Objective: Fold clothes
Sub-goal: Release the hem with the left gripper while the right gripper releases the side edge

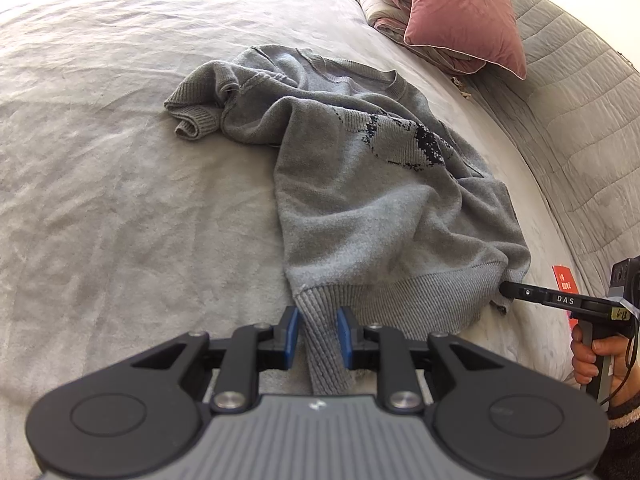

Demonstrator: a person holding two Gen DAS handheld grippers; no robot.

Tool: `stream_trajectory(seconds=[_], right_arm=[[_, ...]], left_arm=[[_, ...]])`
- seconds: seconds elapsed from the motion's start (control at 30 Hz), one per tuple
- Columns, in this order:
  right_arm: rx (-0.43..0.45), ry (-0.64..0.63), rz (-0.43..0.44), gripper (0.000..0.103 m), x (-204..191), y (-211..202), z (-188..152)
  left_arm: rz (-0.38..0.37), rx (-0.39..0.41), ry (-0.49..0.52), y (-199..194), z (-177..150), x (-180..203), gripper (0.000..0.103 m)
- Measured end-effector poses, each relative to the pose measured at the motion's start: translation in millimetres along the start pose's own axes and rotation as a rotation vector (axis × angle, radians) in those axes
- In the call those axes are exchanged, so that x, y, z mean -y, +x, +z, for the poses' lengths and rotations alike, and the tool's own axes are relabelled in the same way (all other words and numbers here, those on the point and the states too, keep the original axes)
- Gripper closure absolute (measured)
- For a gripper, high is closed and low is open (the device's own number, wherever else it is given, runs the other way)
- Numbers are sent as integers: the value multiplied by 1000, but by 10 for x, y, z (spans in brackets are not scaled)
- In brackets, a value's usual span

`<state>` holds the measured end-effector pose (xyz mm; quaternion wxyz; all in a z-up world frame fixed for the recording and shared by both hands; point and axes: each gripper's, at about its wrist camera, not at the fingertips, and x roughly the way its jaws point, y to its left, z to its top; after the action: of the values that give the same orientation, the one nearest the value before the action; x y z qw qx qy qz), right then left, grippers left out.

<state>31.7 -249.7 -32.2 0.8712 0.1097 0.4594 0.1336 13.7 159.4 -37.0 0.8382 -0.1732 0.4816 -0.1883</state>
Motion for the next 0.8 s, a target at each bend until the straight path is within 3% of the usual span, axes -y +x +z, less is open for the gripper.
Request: stream_trajectory(seconds=[0.5,0.8], right_arm=[[92,62,-133,97,328,-246,118],[60,53,-286,97,485,-211,119]], left_arm=[[19,13,-31,-6,29,-47,78],[21,16,-37,3,43,-42,77]])
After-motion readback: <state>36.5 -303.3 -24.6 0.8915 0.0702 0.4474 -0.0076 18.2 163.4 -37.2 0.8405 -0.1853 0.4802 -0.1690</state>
